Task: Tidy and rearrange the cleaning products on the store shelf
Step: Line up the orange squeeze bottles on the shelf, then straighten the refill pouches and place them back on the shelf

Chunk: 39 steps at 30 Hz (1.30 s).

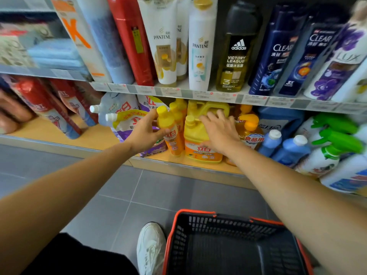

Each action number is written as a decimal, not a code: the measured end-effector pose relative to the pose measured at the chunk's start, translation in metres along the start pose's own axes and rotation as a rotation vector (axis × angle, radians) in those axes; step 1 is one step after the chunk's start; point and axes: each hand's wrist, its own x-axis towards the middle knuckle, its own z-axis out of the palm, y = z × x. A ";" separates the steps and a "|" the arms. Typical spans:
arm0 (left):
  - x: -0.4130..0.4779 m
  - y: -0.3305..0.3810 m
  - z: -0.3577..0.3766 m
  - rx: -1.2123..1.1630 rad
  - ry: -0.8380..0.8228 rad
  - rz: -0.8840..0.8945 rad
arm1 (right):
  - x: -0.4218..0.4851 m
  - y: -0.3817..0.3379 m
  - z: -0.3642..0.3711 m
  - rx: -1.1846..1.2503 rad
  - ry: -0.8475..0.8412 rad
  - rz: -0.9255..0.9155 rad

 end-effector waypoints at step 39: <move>-0.024 -0.014 -0.088 0.573 0.216 -0.146 | 0.001 -0.002 0.000 -0.036 -0.055 0.042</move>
